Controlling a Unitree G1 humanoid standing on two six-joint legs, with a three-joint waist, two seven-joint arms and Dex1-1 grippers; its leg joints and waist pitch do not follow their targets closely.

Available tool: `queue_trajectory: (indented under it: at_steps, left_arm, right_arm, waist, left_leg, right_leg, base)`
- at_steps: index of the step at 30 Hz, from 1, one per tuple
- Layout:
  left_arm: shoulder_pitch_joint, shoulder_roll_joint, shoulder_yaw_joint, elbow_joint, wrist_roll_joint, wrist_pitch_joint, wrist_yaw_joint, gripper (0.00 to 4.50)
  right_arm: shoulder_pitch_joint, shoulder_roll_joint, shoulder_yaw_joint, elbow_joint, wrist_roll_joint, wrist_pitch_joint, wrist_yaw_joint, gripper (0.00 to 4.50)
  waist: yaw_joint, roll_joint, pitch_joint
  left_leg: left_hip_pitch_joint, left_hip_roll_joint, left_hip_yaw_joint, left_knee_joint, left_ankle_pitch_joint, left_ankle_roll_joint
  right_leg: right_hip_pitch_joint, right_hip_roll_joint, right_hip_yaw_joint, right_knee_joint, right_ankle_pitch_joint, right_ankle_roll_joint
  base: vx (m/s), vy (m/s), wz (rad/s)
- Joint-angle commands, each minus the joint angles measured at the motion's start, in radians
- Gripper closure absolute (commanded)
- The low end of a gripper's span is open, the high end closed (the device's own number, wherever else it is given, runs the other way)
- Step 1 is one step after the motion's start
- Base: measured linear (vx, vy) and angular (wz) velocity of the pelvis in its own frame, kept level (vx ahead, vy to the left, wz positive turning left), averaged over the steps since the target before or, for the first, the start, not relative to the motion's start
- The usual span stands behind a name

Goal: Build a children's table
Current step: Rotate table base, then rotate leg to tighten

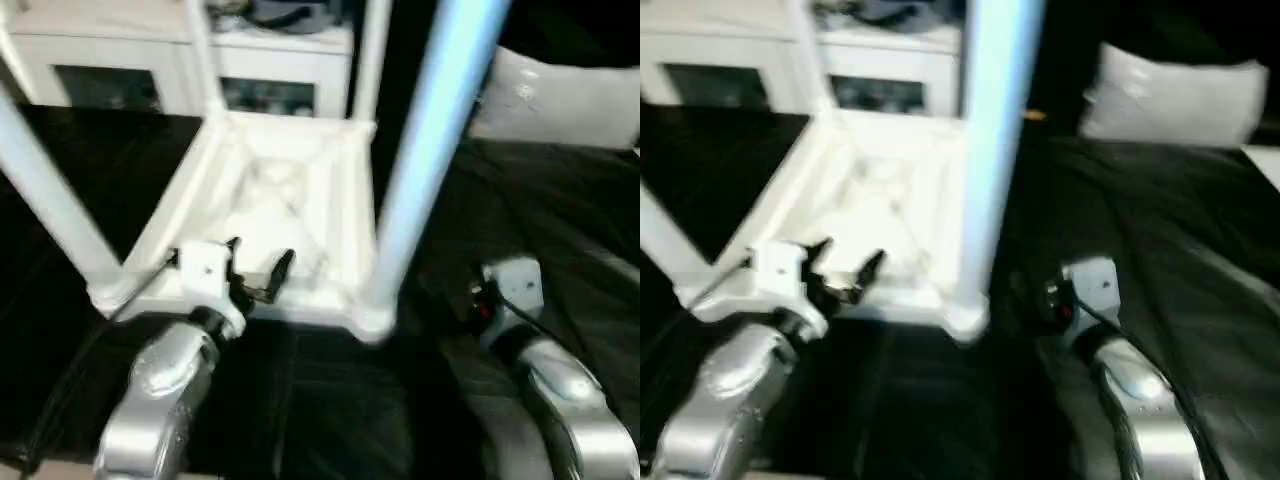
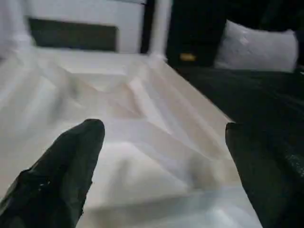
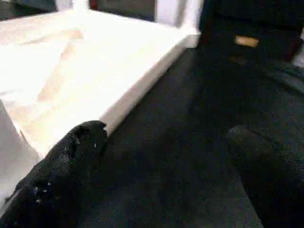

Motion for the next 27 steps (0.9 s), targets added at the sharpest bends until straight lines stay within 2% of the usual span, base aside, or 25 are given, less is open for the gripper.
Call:
queue_trajectory:
  at_steps: [1, 2, 3, 4, 5, 6, 7, 8, 9, 10, 11, 12, 13, 14, 15, 16, 17, 18, 20, 21, 23, 27]
  left_arm:
    - [0.0, 0.002, -0.011, 0.004, 0.002, 0.005, -0.017, 0.02]
    - [-0.001, 0.004, -0.013, 0.006, -0.002, 0.003, -0.025, 0.02]
    - [-0.005, 0.007, -0.013, 0.01, -0.008, -0.003, -0.042, 0.02]
    - [-0.009, 0.018, -0.018, 0.016, -0.011, -0.012, -0.065, 0.02]
    - [-0.009, 0.019, -0.018, 0.016, -0.011, -0.012, -0.066, 0.02]
    - [-0.016, 0.04, -0.028, 0.024, -0.011, -0.026, -0.101, 0.02]
    - [-0.02, 0.051, -0.033, 0.029, -0.012, -0.019, -0.116, 0.02]
    - [-0.022, 0.058, -0.037, 0.032, -0.013, -0.014, -0.125, 0.02]
    - [-0.034, 0.085, -0.053, 0.048, -0.009, -0.001, -0.159, 0.02]
    - [-0.047, 0.103, -0.065, 0.066, 0.001, 0.002, -0.178, 0.02]
    - [-0.061, 0.118, -0.075, 0.085, 0.017, 0.0, -0.189, 0.02]
    - [-0.079, 0.134, -0.083, 0.108, 0.03, -0.004, -0.206, 0.02]
    - [-0.086, 0.14, -0.085, 0.115, 0.033, -0.005, -0.212, 0.02]
    - [-0.096, 0.148, -0.089, 0.125, 0.035, -0.006, -0.229, 0.02]
    - [-0.126, 0.176, -0.105, 0.154, 0.046, -0.008, -0.274, 0.02]
    - [-0.135, 0.186, -0.11, 0.163, 0.049, -0.011, -0.29, 0.02]
    - [-0.148, 0.199, -0.117, 0.175, 0.048, -0.012, -0.314, 0.02]
    - [-0.161, 0.213, -0.125, 0.187, 0.049, -0.01, -0.336, 0.02]
    - [-0.191, 0.245, -0.147, 0.216, 0.06, -0.02, -0.38, 0.02]
    - [-0.217, 0.267, -0.162, 0.241, 0.062, -0.028, -0.424, 0.02]
    - [-0.252, 0.293, -0.18, 0.274, 0.06, -0.044, -0.493, 0.02]
    - [-0.314, 0.348, -0.23, 0.332, 0.064, -0.063, -0.647, 0.29]
  right_arm:
    - [0.013, -0.019, -0.019, 0.002, 0.003, -0.017, -0.002, 0.0]
    - [0.013, -0.022, -0.019, 0.005, -0.001, -0.028, -0.003, 0.0]
    - [0.011, -0.025, -0.025, 0.012, 0.015, -0.031, 0.011, 0.0]
    - [0.01, -0.029, -0.032, 0.018, 0.022, -0.033, 0.018, 0.0]
    - [0.01, -0.029, -0.032, 0.018, 0.023, -0.033, 0.019, 0.0]
    - [0.009, -0.031, -0.044, 0.024, 0.04, -0.03, 0.035, 0.0]
    - [0.009, -0.032, -0.048, 0.026, 0.041, -0.031, 0.036, 0.0]
    - [0.009, -0.032, -0.051, 0.027, 0.042, -0.032, 0.037, 0.0]
    - [0.008, -0.038, -0.057, 0.035, 0.038, -0.04, 0.04, 0.0]
    - [0.003, -0.045, -0.06, 0.047, 0.036, -0.048, 0.043, 0.0]
    - [-0.001, -0.054, -0.06, 0.058, 0.033, -0.056, 0.05, 0.0]
    - [-0.008, -0.065, -0.058, 0.073, 0.027, -0.065, 0.056, 0.0]
    - [-0.01, -0.069, -0.057, 0.077, 0.026, -0.068, 0.058, 0.0]
    - [-0.014, -0.077, -0.055, 0.084, 0.024, -0.073, 0.066, 0.0]
    - [-0.02, -0.101, -0.052, 0.097, 0.03, -0.08, 0.101, 0.0]
    - [-0.021, -0.109, -0.051, 0.099, 0.031, -0.08, 0.113, 0.0]
    - [-0.022, -0.119, -0.049, 0.1, 0.027, -0.075, 0.12, 0.0]
    - [-0.022, -0.127, -0.045, 0.1, 0.026, -0.068, 0.131, 0.0]
    - [-0.021, -0.151, -0.028, 0.091, 0.039, -0.032, 0.175, 0.0]
    - [-0.018, -0.173, -0.011, 0.088, 0.046, -0.031, 0.215, 0.0]
    - [-0.015, -0.198, 0.007, 0.092, 0.045, -0.05, 0.257, 0.0]
    - [-0.015, -0.244, 0.035, 0.104, 0.056, -0.061, 0.344, 0.0]
  waist:
    - [-0.027, 0.016, -0.064]
    - [-0.026, 0.011, -0.058]
    - [-0.004, -0.012, -0.058]
    - [-0.003, -0.028, -0.054]
    - [0.004, -0.041, -0.039]
    - [0.011, -0.036, -0.04]
    - [0.007, -0.029, -0.038]
    - [-0.003, -0.017, -0.03]
    - [-0.015, -0.019, -0.017]
    - [-0.019, -0.018, -0.01]
    - [-0.022, -0.016, -0.015]
    - [-0.024, -0.011, -0.015]
    - [-0.024, -0.009, -0.015]
    - [-0.028, -0.011, -0.015]
    - [-0.03, -0.009, -0.018]
    - [-0.029, -0.006, -0.019]
    - [-0.029, -0.007, -0.021]
    - [-0.029, -0.007, -0.019]
    - [-0.03, -0.007, -0.016]
    - [-0.029, -0.003, -0.016]
    - [-0.028, -0.005, -0.017]
    - [-0.025, -0.002, -0.018]
  left_leg:
    - [0.169, 0.224, -0.156, -0.039, 0.938, 0.516]
    - [0.128, 0.169, -0.112, -0.045, 1.103, 0.406]
    - [0.076, 0.074, -0.046, -0.059, 0.915, 0.282]
    - [0.06, 0.039, -0.015, -0.049, 0.698, 0.238]
    - [0.026, 0.014, 0.018, -0.072, 0.274, 0.153]
    - [0.04, 0.036, 0.021, -0.099, 0.005, 0.076]
    - [0.046, 0.044, 0.02, -0.112, -0.083, 0.054]
    - [0.054, 0.056, 0.024, -0.136, -0.241, 0.01]
    - [0.054, 0.061, 0.026, -0.153, -0.393, -0.047]
    - [0.056, 0.059, 0.027, -0.158, -0.476, -0.083]
    - [0.068, 0.06, 0.024, -0.158, -0.562, -0.129]
    - [0.073, 0.061, 0.021, -0.159, -0.607, -0.148]
    - [0.074, 0.061, 0.02, -0.159, -0.617, -0.154]
    - [0.069, 0.06, 0.02, -0.163, -0.621, -0.157]
    - [0.062, 0.06, 0.02, -0.166, -0.607, -0.152]
    - [0.063, 0.059, 0.021, -0.166, -0.605, -0.149]
    - [0.061, 0.061, 0.023, -0.169, -0.584, -0.141]
    - [0.06, 0.061, 0.028, -0.171, -0.572, -0.132]
    - [0.064, 0.06, 0.031, -0.17, -0.589, -0.128]
    - [0.066, 0.061, 0.031, -0.168, -0.59, -0.127]
    - [0.07, 0.062, 0.032, -0.165, -0.599, -0.124]
    - [0.065, 0.067, 0.036, -0.17, -0.596, -0.121]
  right_leg:
    - [-0.116, -0.119, 0.094, -0.003, 0.232, 0.075]
    - [-0.105, -0.124, 0.117, -0.03, 0.312, 0.08]
    - [-0.076, -0.096, 0.11, -0.101, 0.39, 0.072]
    - [-0.071, -0.103, 0.115, -0.133, 0.4, 0.03]
    - [-0.039, -0.141, 0.115, -0.151, 0.315, -0.012]
    - [-0.03, -0.142, 0.113, -0.16, 0.177, -0.06]
    - [-0.03, -0.135, 0.108, -0.159, 0.12, -0.086]
    - [-0.046, -0.116, 0.103, -0.166, 0.002, -0.125]
    - [-0.053, -0.109, 0.101, -0.175, -0.149, -0.132]
    - [-0.06, -0.11, 0.099, -0.183, -0.25, -0.121]
    - [-0.07, -0.112, 0.099, -0.19, -0.338, -0.096]
    - [-0.077, -0.113, 0.1, -0.197, -0.36, -0.075]
    - [-0.078, -0.114, 0.1, -0.199, -0.356, -0.068]
    - [-0.074, -0.116, 0.096, -0.2, -0.343, -0.064]
    - [-0.067, -0.118, 0.091, -0.198, -0.316, -0.066]
    - [-0.068, -0.118, 0.089, -0.198, -0.304, -0.066]
    - [-0.065, -0.119, 0.088, -0.197, -0.262, -0.075]
    - [-0.069, -0.119, 0.089, -0.198, -0.244, -0.082]
    - [-0.076, -0.121, 0.09, -0.202, -0.284, -0.083]
    - [-0.078, -0.126, 0.093, -0.202, -0.295, -0.088]
    - [-0.083, -0.127, 0.094, -0.207, -0.321, -0.087]
    - [-0.084, -0.13, 0.094, -0.202, -0.297, -0.104]
  base:
    - [0.0, 0.0, 0.0]
    - [-0.014, 0.053, -0.02]
    - [-0.08, 0.114, 0.01]
    - [-0.07, 0.065, 0.0]
    - [-0.116, 0.06, 0.0]
    - [-0.05, -0.001, -0.03]
    - [-0.097, -0.006, 0.02]
    - [-0.051, -0.001, 0.02]
    - [-0.111, 0.008, -0.02]
    - [-0.109, 0.022, -0.1]
    - [-0.109, 0.022, -0.1]
    - [-0.091, 0.024, -0.07]
    - [-0.089, 0.03, -0.07]
    - [-0.123, 0.051, -0.13]
    - [-0.081, 0.04, -0.12]
    - [-0.064, 0.04, -0.12]
    - [0.0, 0.0, 0.0]
    - [-0.054, 0.033, -0.09]
    - [0.0, 0.0, 0.0]
    - [0.0, 0.0, 0.0]
    - [0.0, 0.0, 0.0]
    - [0.0, 0.0, 0.0]
